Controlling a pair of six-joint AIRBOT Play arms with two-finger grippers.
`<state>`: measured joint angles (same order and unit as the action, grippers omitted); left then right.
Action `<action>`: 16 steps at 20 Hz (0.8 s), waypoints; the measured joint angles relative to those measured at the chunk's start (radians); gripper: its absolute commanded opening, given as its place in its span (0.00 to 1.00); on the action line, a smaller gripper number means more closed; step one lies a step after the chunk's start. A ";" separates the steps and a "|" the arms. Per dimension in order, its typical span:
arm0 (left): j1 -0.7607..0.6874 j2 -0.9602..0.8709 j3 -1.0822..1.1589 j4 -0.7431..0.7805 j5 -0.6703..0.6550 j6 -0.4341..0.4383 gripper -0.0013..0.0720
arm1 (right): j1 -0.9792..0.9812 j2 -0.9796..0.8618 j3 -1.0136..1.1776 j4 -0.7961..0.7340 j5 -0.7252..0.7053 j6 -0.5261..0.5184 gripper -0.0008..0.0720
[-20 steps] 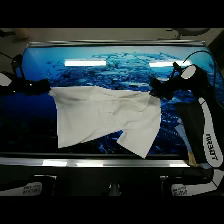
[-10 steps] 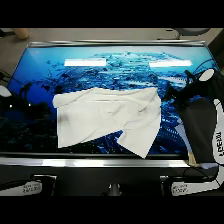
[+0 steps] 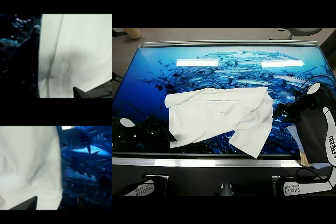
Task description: Fold the shirts.
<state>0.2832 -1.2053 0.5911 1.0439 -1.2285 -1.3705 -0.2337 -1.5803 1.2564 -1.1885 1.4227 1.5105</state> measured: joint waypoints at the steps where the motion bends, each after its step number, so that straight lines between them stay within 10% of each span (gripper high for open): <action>1: 0.000 -0.001 -0.011 -0.017 0.008 0.002 0.74 | 0.001 -0.001 -0.005 0.000 -0.003 -0.007 0.77; 7: 0.001 -0.043 -0.038 -0.033 0.047 0.009 0.09 | 0.001 -0.007 -0.076 0.024 -0.050 -0.029 0.77; 13: -0.001 -0.040 -0.033 -0.025 0.054 0.029 0.06 | 0.000 -0.006 -0.195 0.096 -0.127 -0.061 0.64; 14: -0.001 -0.034 -0.029 -0.021 0.056 0.033 0.06 | 0.000 -0.006 -0.206 0.108 -0.145 -0.064 0.55; 16: 0.002 -0.010 -0.020 -0.001 0.076 0.039 0.06 | 0.002 -0.007 -0.222 0.129 -0.196 -0.072 0.04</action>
<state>0.2848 -1.2148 0.5713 1.0431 -1.1522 -1.3312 -0.2321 -1.5875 1.0348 -1.0592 1.2266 1.4384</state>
